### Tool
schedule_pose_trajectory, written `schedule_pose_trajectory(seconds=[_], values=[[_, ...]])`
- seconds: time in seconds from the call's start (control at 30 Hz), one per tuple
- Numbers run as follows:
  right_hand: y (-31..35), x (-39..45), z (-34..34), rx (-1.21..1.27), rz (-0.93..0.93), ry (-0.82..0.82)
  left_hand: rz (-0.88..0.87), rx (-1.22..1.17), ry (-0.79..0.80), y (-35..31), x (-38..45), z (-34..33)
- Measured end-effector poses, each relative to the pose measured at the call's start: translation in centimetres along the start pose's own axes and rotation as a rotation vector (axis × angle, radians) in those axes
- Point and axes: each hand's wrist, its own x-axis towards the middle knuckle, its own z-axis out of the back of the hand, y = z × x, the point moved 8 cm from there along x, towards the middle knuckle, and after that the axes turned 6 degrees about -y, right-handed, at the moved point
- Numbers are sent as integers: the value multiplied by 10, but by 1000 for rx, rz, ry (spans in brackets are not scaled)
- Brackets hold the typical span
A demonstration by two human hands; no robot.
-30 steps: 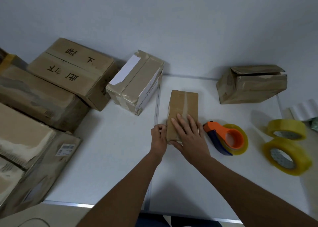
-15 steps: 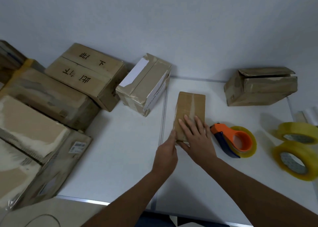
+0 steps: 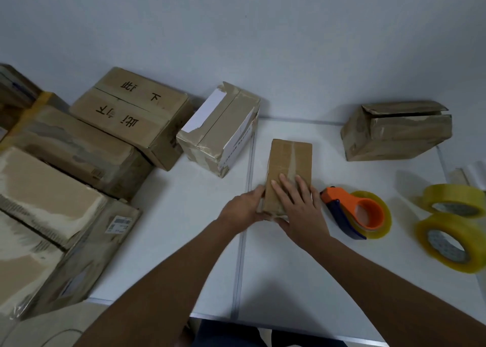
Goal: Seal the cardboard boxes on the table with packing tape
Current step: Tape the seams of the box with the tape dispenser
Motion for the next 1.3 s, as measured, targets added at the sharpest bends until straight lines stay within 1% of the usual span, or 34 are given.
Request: schedule_pose_trajectory(seconds=[0.1, 0.2, 0.23, 0.3, 0.33, 0.37, 0.43, 0.47, 0.57, 0.63, 0.7, 0.77, 0.83, 0.9, 0.93, 0.97, 1.0, 1.07, 1.13, 1.2, 1.23, 1.27, 1.3], values=[[-1, -1, 0, 35, 24, 5, 29, -23, -36, -1, -3, -12], [-4, 0, 4, 92, 57, 40, 75, -61, -25, 22, -13, -7], [-4, -1, 8, 133, 65, 53, 88, -79, -49, 28, -16, 1], [-6, -3, 20, 316, 32, 49, 76, -99, -150, 26, -19, 22], [-10, -6, 28, 436, -18, 19, 58, -109, -209, 17, -20, 32], [-19, -10, 38, 537, -88, -48, 41, -125, -261, 4, -19, 40], [-47, -26, 48, 620, -253, -210, 22, -127, -310, -31, -16, 43], [-61, -36, 47, 631, -333, -258, 30, -61, -290, -50, -13, 36], [-84, -63, 45, 688, -498, -299, 118, 218, -99, -87, -3, -4], [-88, -74, 43, 736, -532, -278, 160, 326, -30, -93, 1, -25], [-89, -79, 46, 769, -509, -270, 151, 416, 15, -89, 1, -30], [-92, -82, 47, 770, -515, -277, 47, 472, 98, -80, -1, -25], [-97, -84, 48, 753, -587, -294, -147, 494, 204, -70, -3, -14], [-98, -82, 51, 743, -605, -322, -364, 551, 287, -59, -7, -1], [-96, -79, 52, 732, -595, -328, -456, 593, 288, -53, -11, 5], [-94, -76, 52, 724, -592, -323, -527, 612, 249, -50, -15, 11], [-93, -72, 53, 725, -601, -311, -560, 593, 188, -50, -19, 17], [-87, -62, 55, 783, -598, -271, -498, 499, 52, -47, -28, 25], [-80, -48, 54, 853, -562, -199, -369, 445, -70, -40, -35, 26], [-73, -35, 51, 886, -530, -80, -179, 370, -201, -30, -43, 29], [-70, -30, 49, 879, -526, -23, -54, 290, -256, -22, -47, 31], [-68, -27, 47, 862, -523, 12, 77, 192, -279, -14, -52, 30], [-66, -26, 47, 842, -523, 18, 192, 60, -266, -6, -55, 24]])
